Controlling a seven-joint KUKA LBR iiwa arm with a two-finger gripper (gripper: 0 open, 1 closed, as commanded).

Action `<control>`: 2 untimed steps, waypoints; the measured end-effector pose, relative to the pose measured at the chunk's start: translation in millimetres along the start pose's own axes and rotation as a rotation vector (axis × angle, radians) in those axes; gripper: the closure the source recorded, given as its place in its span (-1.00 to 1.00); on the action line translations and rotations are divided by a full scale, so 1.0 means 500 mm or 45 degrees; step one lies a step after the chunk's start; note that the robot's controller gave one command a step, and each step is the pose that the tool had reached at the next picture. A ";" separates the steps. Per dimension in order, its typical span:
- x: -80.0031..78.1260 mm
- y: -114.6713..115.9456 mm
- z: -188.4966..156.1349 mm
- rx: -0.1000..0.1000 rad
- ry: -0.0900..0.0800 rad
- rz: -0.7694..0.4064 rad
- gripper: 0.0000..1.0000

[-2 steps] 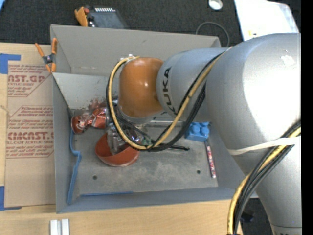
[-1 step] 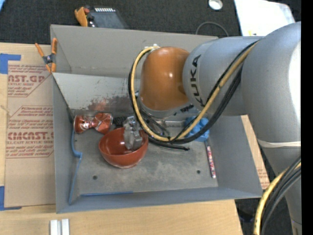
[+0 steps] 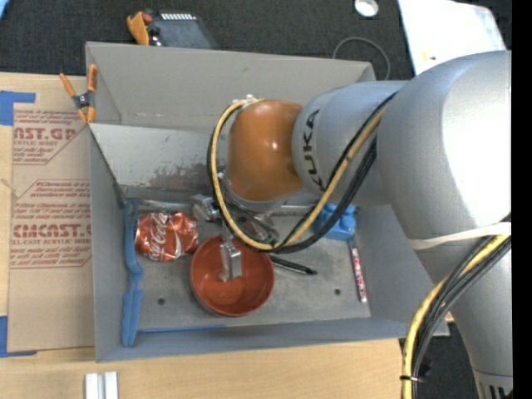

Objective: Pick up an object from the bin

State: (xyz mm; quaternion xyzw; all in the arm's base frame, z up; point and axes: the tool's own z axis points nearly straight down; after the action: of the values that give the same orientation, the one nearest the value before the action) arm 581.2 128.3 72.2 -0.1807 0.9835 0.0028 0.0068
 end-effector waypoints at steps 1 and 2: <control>0.000 0.000 0.000 0.000 0.000 0.001 -1.00; -0.070 0.109 -0.003 0.006 -0.001 -0.067 1.00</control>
Offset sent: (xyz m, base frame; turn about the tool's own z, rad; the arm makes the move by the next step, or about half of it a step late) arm 0.0109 0.0659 -0.0015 -0.0533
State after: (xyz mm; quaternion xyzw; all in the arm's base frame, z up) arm 594.7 191.8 74.2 -0.2065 0.9784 0.0003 0.0079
